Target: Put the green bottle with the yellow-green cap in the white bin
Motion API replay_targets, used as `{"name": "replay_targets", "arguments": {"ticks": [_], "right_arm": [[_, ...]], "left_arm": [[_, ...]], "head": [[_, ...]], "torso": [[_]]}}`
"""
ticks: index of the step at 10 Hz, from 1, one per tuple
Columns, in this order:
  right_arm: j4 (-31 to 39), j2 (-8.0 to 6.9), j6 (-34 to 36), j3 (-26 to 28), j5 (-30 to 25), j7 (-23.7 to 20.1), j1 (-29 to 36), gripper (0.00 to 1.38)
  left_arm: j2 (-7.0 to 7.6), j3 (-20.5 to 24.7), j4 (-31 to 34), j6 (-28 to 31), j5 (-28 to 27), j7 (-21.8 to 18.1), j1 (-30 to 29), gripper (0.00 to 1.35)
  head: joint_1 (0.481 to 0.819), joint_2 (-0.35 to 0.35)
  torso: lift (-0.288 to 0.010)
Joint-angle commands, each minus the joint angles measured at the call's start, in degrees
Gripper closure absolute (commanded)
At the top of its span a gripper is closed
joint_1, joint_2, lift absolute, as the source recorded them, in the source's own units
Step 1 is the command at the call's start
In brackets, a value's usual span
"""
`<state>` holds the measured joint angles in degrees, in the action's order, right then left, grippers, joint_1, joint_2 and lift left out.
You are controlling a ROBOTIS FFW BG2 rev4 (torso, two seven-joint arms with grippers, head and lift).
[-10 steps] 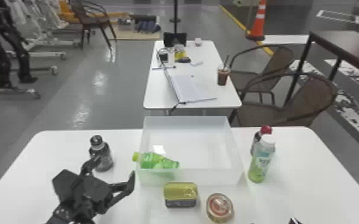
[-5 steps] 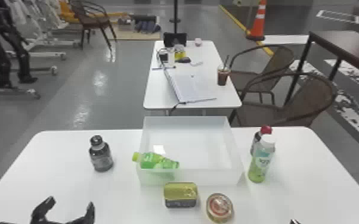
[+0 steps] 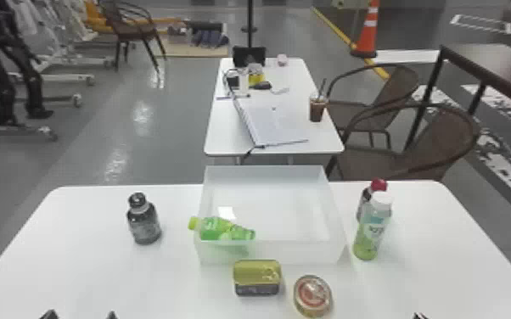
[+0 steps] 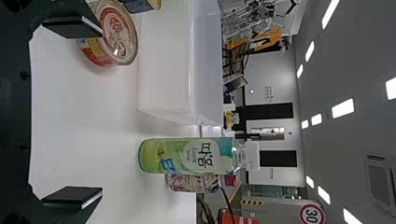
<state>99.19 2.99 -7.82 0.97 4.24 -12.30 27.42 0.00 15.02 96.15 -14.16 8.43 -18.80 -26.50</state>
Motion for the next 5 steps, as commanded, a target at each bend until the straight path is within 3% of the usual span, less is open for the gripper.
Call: {"name": "replay_targets", "arguments": {"ticks": [1, 5], "right_arm": [[0.0, 0.0, 0.0, 0.0, 0.0, 0.0, 0.0, 0.1], [0.2, 0.0, 0.0, 0.0, -0.5, 0.0, 0.1, 0.1]], "left_arm": [[-0.15, -0.6, 0.0, 0.1, 0.3, 0.3, -0.1, 0.12], [-0.15, -1.0, 0.0, -0.2, 0.8, 1.1, -0.4, 0.12]], "head": [[0.549, 0.0], [0.549, 0.0]], "torso": [[-0.1], [-0.1]]}}
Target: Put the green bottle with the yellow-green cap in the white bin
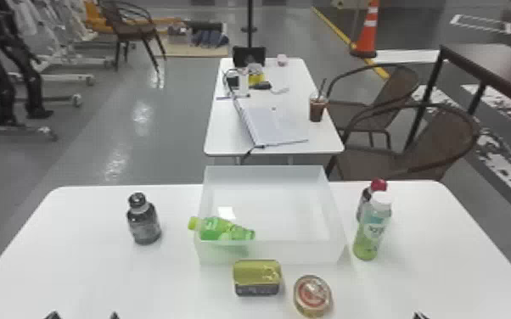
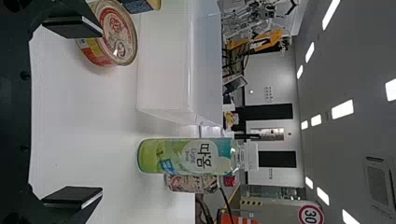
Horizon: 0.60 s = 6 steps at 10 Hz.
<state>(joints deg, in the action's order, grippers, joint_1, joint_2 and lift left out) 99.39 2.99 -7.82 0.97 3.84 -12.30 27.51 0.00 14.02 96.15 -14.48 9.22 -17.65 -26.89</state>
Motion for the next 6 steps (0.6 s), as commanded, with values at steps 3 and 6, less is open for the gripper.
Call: {"name": "replay_targets", "arguments": {"ticks": [3, 6], "right_arm": [[0.1, 0.0, 0.0, 0.0, -0.1, 0.0, 0.0, 0.1], [0.3, 0.0, 0.0, 0.0, -0.8, 0.0, -0.1, 0.1]], "left_arm": [[-0.15, -0.1, 0.0, 0.4, 0.2, 0.0, 0.0, 0.12], [-0.15, -0.3, -0.1, 0.5, 0.2, 0.2, 0.1, 0.12]], "head": [[0.549, 0.0], [0.549, 0.0]], "torso": [[-0.1], [-0.1]]}}
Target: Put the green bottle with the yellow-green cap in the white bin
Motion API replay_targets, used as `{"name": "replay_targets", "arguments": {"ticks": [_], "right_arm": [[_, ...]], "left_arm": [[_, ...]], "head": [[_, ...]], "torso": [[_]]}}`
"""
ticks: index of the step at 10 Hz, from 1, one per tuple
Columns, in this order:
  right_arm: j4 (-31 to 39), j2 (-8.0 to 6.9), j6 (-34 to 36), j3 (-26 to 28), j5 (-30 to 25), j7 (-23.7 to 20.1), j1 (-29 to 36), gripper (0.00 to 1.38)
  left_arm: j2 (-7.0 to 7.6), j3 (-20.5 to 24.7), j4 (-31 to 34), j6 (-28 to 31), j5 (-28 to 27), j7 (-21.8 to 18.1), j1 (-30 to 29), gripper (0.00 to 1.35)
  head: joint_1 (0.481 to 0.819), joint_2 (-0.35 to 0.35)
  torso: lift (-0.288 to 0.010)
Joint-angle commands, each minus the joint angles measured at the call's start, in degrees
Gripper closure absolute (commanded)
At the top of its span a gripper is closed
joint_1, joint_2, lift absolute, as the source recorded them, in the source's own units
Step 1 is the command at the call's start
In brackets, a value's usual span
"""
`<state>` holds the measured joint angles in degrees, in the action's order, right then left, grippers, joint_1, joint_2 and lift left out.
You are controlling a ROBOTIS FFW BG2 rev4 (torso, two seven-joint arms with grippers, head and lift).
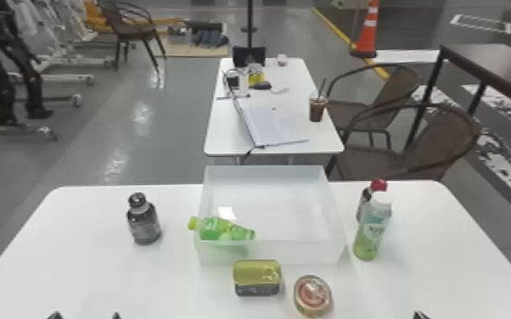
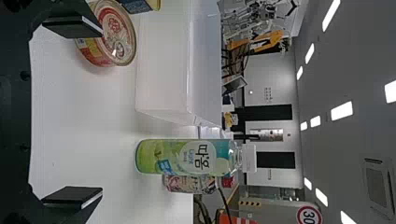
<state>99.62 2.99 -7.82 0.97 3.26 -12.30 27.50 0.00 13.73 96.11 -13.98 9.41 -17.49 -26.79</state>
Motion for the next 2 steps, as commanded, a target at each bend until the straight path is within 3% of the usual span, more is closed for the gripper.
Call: {"name": "replay_targets", "arguments": {"ticks": [1, 2], "right_arm": [[0.0, 0.0, 0.0, 0.0, -0.2, 0.0, -0.1, 0.1], [0.0, 0.0, 0.0, 0.0, -0.1, 0.0, -0.1, 0.1]], "left_arm": [[-0.15, 0.0, 0.0, 0.0, 0.1, 0.0, 0.1, 0.12], [-0.15, 0.0, 0.0, 0.1, 0.1, 0.1, 0.1, 0.12]], "head": [[0.549, 0.0], [0.549, 0.0]], "torso": [[-0.1], [-0.1]]}}
